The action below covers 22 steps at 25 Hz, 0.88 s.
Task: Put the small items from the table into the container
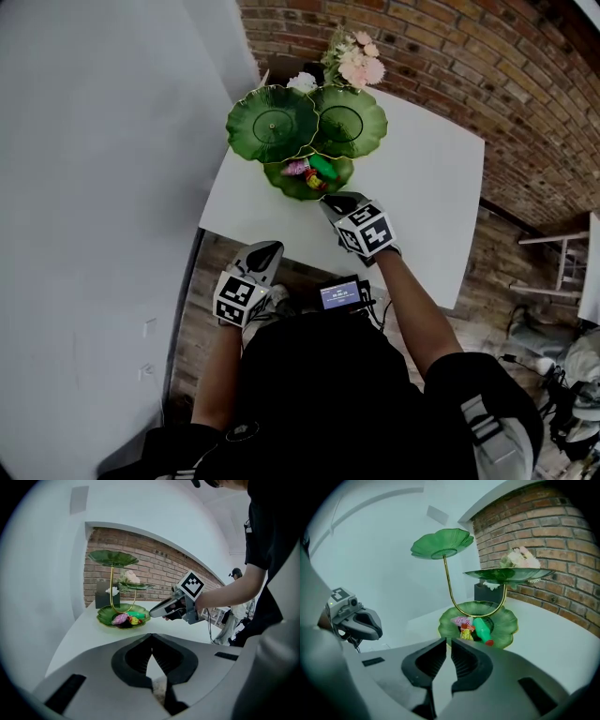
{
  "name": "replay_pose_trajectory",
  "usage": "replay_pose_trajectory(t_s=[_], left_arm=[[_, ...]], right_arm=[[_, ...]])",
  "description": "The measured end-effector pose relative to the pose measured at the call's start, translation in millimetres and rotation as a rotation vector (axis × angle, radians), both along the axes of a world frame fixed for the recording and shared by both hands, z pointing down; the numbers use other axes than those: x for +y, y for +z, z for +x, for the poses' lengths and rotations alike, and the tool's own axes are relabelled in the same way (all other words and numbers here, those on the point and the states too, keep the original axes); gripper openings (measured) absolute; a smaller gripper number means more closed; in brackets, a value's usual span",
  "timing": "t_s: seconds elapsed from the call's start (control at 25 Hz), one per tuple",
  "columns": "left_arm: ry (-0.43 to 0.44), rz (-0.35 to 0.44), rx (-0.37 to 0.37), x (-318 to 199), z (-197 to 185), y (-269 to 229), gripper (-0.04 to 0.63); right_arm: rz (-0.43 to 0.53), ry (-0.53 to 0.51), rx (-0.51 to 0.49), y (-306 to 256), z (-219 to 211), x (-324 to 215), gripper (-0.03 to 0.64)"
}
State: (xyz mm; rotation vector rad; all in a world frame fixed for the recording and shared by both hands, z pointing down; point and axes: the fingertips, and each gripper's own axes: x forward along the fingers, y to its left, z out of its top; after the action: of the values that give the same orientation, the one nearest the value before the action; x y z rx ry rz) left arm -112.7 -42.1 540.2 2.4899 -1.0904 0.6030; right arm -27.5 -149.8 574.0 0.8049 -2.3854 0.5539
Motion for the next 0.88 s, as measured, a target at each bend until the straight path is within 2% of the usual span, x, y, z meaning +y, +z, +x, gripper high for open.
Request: replay_pose_trajectory(t_s=[0.48,0.88], left_arm=[[0.082,0.037,0.015,3,28,-7,0.011],[0.11,0.047,0.038,8,39,-12,0.011]], right_arm=[[0.003,0.064,-0.075,-28,37,35,0.021],[-0.013,0.139,-0.135,-34,57,74,0.018]])
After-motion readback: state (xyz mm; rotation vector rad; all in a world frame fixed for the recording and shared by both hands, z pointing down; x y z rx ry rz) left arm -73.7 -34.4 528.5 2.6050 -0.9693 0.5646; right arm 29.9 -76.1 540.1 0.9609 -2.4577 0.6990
